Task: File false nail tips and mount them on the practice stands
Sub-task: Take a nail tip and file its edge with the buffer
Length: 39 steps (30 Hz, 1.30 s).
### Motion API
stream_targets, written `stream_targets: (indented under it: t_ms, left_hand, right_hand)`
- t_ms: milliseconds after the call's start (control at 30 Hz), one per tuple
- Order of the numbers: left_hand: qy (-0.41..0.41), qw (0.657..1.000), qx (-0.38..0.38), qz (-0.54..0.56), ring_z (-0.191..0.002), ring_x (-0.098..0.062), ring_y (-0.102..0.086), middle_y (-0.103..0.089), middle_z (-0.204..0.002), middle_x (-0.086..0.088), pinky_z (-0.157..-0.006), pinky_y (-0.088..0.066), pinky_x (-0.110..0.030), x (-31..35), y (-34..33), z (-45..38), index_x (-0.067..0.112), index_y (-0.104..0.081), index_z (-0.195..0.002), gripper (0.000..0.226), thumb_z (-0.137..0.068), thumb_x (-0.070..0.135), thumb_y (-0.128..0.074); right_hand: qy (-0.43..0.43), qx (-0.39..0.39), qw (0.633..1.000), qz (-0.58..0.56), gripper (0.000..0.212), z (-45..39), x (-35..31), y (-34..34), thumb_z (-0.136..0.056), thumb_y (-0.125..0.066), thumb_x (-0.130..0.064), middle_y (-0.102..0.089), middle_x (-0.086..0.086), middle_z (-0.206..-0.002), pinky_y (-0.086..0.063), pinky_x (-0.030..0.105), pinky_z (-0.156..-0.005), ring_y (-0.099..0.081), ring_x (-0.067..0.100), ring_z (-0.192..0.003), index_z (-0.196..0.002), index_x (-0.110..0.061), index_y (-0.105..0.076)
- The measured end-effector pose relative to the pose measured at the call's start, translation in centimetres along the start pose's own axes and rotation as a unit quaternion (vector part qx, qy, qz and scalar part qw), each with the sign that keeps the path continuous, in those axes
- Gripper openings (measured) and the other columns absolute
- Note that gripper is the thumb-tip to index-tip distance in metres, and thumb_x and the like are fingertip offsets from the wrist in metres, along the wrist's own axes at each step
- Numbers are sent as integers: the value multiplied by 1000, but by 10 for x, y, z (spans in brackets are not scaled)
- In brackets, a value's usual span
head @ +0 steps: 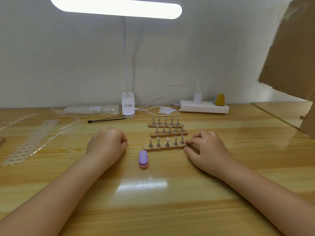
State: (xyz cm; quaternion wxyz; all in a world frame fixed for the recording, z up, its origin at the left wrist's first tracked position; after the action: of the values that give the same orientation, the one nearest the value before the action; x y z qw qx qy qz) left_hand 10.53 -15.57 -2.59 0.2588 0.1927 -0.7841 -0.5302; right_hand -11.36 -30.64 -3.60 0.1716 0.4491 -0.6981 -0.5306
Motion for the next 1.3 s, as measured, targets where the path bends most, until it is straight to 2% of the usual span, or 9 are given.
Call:
stream_targets:
  t_ms: [267, 433, 500, 567, 700, 733, 867, 1133, 1300]
  left_hand:
    - [103, 993, 29, -52, -90, -28, -58, -64, -96, -1, -71, -49, -32, -37, 15, -10, 23, -65, -90, 18, -91, 29, -48]
    - [182, 982, -37, -44, -107, -29, -56, -62, -118, -3, -90, -49, -40, -103, 19, -28, 25, -63, -111, 22, -92, 30, -52]
    - [166, 983, -75, -4, -120, -28, -52, -55, -134, -3, -99, -44, -41, -113, 10, -29, 28, -55, -129, 41, -91, 44, -56]
    - [141, 984, -104, 22, -123, -25, -51, -54, -137, -1, -102, -43, -39, -112, 2, -27, 29, -56, -130, 52, -85, 54, -62]
    - [100, 993, -67, 6, -102, -22, -57, -65, -108, 3, -89, -48, -37, -104, 1, -27, 39, -66, -81, 20, -79, 59, -65]
    - [100, 993, -61, 12, -100, -22, -57, -65, -105, 5, -88, -48, -36, -104, 1, -27, 38, -65, -79, 21, -78, 58, -66]
    - [106, 992, -45, 53, -111, -19, -55, -60, -116, 7, -89, -46, -35, -100, -3, -28, 27, -61, -109, 45, -76, 56, -71]
    - [65, 998, -17, 22, -119, -16, -52, -59, -125, 12, -98, -44, -38, -91, -2, -25, 29, -58, -124, 60, -77, 66, -60]
    - [53, 997, 9, 46, -105, -9, -56, -61, -107, 21, -87, -43, -33, -90, 0, -25, 32, -57, -127, 58, -78, 62, -63]
  right_hand:
    - [8, 14, 1000, 3, 36, 1, -2, 1, -92, -53, -43, -55, -7, -114, -37, 30, -95, -41, 14, -111, -121, -26, -65]
    - [12, 19, 1000, 4, 35, 1, -2, 0, -92, -54, -42, -55, -7, -113, -37, 29, -94, -41, 14, -111, -120, -25, -66]
    - [11, 20, 1000, 3, 35, 0, -2, 0, -92, -54, -41, -55, -7, -112, -36, 29, -93, -41, 14, -111, -119, -24, -66]
    - [11, 17, 1000, 3, 35, 0, -2, 0, -92, -54, -42, -54, -7, -112, -36, 28, -92, -40, 14, -111, -119, -25, -66]
    - [13, 16, 1000, 5, 35, 1, -1, 0, -92, -53, -42, -54, -8, -112, -34, 26, -91, -40, 13, -111, -120, -25, -65]
    - [12, 15, 1000, 6, 35, 0, -1, -1, -92, -53, -43, -54, -8, -113, -34, 26, -90, -39, 13, -111, -120, -25, -65]
    - [11, 17, 1000, 6, 35, 0, -1, -1, -92, -53, -44, -54, -9, -112, -33, 25, -88, -39, 12, -110, -120, -26, -65]
    - [13, 22, 1000, 7, 34, 0, -1, 0, -92, -53, -43, -54, -9, -112, -33, 25, -88, -39, 12, -110, -119, -27, -65]
    - [11, 23, 1000, 3, 34, 1, 0, 1, -92, -52, -43, -54, -9, -112, -32, 25, -88, -39, 12, -110, -119, -27, -65]
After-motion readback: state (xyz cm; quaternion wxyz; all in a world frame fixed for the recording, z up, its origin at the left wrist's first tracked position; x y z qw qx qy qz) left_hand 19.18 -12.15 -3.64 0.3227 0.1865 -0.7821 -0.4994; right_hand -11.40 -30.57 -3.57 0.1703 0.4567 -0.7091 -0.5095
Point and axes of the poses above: each hand's wrist, its own z-axis away from the middle knuckle, its own y-axis out of the back of the hand, x = y × z, the point moved 8 cm from there along -z, towards the middle knuckle
